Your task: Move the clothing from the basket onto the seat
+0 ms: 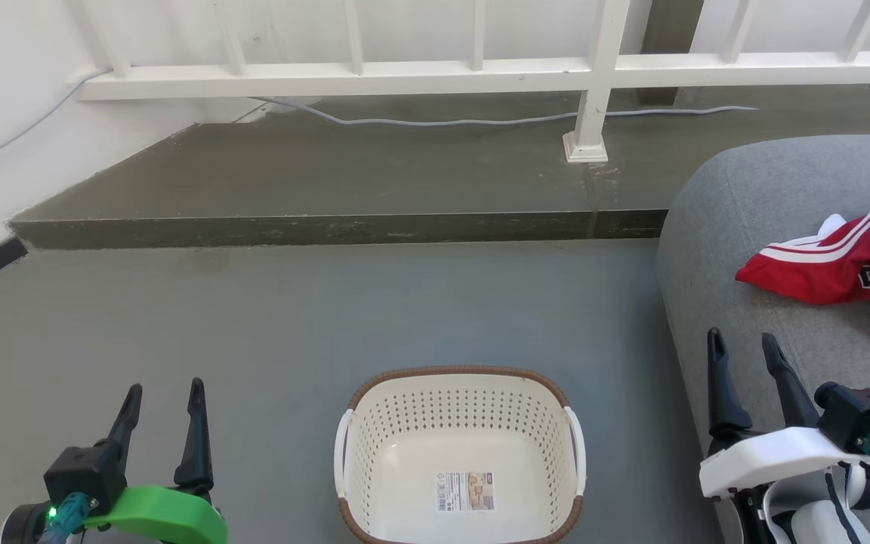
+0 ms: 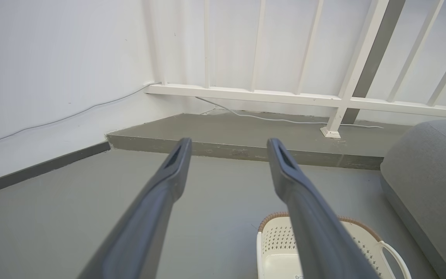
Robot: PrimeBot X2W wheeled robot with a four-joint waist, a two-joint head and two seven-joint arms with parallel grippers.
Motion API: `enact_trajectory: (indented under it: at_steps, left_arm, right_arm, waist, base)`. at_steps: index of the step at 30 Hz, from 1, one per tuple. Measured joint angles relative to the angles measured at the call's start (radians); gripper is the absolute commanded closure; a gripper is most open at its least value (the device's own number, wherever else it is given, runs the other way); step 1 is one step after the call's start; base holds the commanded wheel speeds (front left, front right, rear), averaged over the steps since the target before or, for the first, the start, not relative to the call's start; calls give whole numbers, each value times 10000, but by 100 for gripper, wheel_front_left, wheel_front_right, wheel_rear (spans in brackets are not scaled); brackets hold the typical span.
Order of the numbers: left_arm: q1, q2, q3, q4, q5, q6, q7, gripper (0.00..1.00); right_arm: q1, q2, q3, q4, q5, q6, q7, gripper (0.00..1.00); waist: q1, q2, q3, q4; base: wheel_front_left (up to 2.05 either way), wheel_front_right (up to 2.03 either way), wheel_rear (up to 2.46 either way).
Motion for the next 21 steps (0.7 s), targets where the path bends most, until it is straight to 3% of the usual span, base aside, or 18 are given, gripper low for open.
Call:
enact_trajectory:
  at_steps: [15, 16, 21]
  left_arm:
    - [190, -58, 29, -286, 169, 0, 0, 0]
    - [191, -61, 33, -293, 171, 0, 0, 100]
    - [232, -339, -111, 192, 136, -4, 19, 100]
  right_arm:
    - [170, -4, -48, -573, -157, -142, 219, 0]
    - [174, -4, -54, -600, -157, -174, 238, 100]
    - [365, 155, -15, -121, -151, -173, 249, 100]
  waist:
    - [1, 0, 65, -24]
    - [0, 0, 70, -25]
    - [0, 0, 74, -27]
  base:
    - [0, 0, 0]
    - [0, 0, 0]
    - [0, 0, 0]
